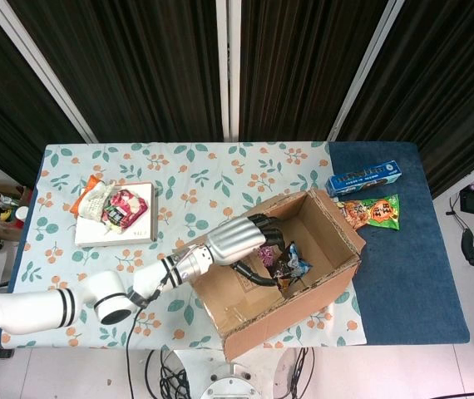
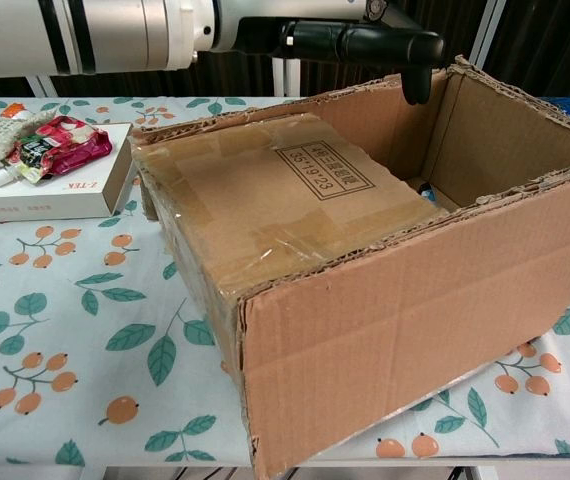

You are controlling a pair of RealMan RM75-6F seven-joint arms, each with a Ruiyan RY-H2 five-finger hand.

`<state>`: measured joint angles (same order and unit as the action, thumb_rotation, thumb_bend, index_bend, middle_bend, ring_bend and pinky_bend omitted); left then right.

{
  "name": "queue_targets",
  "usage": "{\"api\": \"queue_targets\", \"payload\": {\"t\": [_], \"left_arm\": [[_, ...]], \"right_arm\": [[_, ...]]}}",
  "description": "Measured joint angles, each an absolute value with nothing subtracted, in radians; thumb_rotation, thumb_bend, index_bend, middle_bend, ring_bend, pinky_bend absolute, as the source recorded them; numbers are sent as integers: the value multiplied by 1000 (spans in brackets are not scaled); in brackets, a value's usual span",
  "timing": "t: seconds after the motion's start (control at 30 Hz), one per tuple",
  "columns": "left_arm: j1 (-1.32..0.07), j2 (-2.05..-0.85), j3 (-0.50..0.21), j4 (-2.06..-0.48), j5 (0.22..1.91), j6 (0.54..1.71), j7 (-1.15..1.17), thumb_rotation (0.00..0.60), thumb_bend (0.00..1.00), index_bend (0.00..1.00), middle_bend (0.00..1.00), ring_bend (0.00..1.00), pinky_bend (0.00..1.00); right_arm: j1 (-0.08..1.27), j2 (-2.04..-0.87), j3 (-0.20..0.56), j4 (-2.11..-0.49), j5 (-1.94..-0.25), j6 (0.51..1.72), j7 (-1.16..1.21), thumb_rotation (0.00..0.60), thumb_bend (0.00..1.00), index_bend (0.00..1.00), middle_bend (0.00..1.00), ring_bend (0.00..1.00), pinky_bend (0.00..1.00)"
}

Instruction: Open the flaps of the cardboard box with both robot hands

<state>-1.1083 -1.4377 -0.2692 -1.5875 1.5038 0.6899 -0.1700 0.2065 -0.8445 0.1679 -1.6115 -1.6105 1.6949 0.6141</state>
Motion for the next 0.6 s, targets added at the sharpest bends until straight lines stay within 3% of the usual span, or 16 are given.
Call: {"api": "queue_targets", "payload": {"t": [0.33,0.6], "left_arm": [[-1138,-1456,-215,-1580,1490,657,-136,36,0,337,293,87,168],[-1152,-1436,-193,-1593,1514,664,-119,30,0,464,431,87,168]], "right_arm": [[201,-855,176,-1584,-1598,1684,655,600,477,0,49,0,0],[195,-858,180,-1578,-1594,1685,675,600,477,0,49,0,0]]}}
